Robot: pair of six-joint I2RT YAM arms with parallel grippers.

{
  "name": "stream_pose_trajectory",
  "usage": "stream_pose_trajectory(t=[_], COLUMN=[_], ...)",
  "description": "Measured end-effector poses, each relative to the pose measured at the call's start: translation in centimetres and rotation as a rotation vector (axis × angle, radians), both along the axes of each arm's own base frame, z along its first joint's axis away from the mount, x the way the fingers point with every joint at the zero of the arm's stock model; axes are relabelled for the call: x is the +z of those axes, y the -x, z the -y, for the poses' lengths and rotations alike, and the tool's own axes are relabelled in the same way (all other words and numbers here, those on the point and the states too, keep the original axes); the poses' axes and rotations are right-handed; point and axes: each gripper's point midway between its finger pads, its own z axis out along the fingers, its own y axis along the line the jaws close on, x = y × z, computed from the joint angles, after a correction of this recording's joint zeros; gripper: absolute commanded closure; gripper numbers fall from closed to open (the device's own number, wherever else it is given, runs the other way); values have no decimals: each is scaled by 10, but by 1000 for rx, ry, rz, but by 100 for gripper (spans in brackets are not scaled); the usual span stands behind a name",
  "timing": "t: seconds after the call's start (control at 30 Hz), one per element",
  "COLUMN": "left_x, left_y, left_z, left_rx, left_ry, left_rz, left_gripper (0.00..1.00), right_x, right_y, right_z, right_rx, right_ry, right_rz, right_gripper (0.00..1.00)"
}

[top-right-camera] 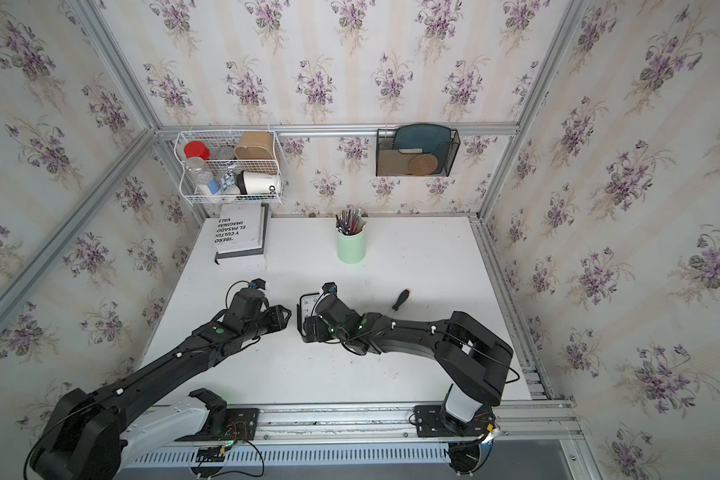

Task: Remove the battery from the alarm
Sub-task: Adjust the alarm at the center of the board.

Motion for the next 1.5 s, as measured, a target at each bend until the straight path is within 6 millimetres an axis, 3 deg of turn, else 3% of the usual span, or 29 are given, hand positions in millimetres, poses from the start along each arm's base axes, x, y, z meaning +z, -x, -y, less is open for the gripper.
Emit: stream_pose_trajectory(t=[0.23, 0.37, 0.63, 0.93, 1.5], left_x=[-3, -13, -27, -26, -28], left_y=[-8, -9, -14, -15, -9], left_z=[11, 13, 21, 42, 59], left_rx=[-35, -45, -69, -153, -166], left_ry=[67, 87, 135, 223, 287], left_rz=[15, 3, -11, -20, -35], left_gripper=[46, 46, 46, 51, 55], right_x=[-17, -18, -32, -37, -47], right_y=[16, 21, 15, 16, 3], right_z=[6, -8, -10, -22, -10], right_rx=[-96, -104, -144, -142, -200], right_ry=[124, 144, 206, 236, 265], right_rz=[38, 70, 93, 111, 110], right_gripper=[0, 0, 0, 0, 0])
